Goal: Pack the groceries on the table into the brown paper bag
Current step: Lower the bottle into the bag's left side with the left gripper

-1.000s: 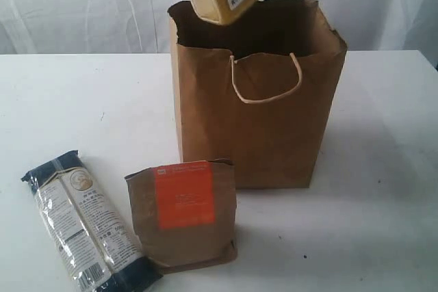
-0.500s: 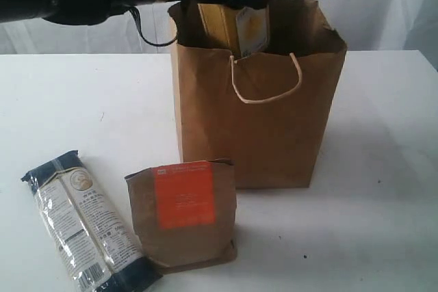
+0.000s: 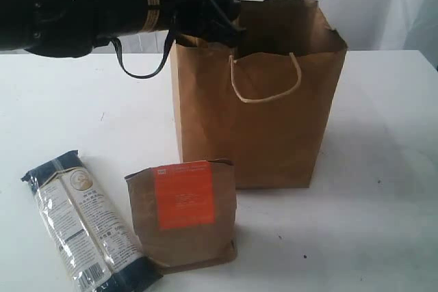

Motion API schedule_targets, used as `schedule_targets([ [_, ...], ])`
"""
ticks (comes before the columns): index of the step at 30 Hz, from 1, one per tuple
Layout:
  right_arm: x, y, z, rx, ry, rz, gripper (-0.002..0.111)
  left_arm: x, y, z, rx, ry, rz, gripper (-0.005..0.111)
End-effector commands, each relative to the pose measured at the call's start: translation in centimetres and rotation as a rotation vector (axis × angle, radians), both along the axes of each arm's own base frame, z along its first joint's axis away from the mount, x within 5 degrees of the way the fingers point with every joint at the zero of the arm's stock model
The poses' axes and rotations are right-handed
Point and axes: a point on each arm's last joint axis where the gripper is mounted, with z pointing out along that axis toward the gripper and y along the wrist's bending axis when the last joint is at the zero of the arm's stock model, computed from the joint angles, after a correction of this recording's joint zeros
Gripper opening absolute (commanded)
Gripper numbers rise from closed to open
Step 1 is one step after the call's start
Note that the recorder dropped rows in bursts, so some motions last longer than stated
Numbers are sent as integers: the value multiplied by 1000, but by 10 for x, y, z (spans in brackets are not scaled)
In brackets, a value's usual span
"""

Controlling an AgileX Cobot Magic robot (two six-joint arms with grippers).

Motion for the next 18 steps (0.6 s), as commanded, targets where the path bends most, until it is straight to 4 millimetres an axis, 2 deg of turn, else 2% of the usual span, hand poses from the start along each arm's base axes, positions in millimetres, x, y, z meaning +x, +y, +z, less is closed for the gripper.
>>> schedule_targets([
  [1, 0, 0, -1, 3, -1, -4, 0, -2, 5, -13, 47, 10, 28, 0],
  [8, 0, 0, -1, 3, -1, -4, 0, -3, 6, -21, 60, 28, 35, 0],
  [12, 0, 0, -1, 3, -1, -4, 0, -6, 2, -20, 47, 42, -25, 2],
  [15, 0, 0, -1, 3, -1, -4, 0, -8, 0, -21, 42, 51, -54, 15],
  [18, 0, 0, -1, 3, -1, -4, 0, -8, 0, -21, 41, 52, -56, 38],
])
